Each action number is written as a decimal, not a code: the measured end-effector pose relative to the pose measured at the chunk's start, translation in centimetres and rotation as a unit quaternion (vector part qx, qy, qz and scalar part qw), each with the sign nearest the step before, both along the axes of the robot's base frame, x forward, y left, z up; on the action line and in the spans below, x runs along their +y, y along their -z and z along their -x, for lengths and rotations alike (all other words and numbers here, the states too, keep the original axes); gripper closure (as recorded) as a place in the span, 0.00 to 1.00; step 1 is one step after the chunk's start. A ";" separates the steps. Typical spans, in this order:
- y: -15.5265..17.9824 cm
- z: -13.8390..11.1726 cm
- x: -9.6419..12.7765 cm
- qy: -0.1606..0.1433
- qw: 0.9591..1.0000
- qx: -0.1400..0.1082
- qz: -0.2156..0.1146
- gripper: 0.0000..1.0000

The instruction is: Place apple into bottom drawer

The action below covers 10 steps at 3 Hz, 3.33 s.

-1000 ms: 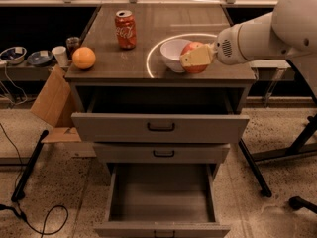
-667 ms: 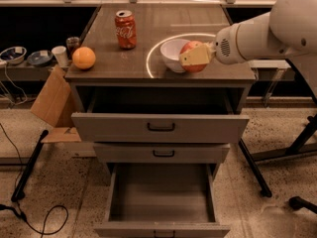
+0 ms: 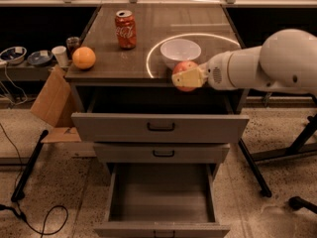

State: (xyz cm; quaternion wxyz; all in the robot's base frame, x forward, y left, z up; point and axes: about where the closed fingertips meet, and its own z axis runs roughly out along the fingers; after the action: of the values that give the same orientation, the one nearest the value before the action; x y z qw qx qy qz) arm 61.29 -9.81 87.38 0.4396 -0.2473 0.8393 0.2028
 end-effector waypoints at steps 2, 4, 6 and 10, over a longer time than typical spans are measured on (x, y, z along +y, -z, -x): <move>6.5 5.3 0.6 -0.017 1.000 0.020 -0.017 1.00; 13.0 6.3 2.7 -0.005 0.999 0.052 -0.015 1.00; 19.2 4.8 4.9 0.018 0.998 0.062 -0.015 1.00; 23.1 3.3 4.6 0.071 0.984 0.163 0.006 1.00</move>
Offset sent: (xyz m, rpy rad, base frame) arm -0.0764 -0.0005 -0.0899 0.0436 0.0624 0.0432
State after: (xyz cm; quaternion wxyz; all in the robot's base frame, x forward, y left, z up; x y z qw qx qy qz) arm 57.95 -5.18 64.28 0.3083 -0.1534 0.9163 0.2043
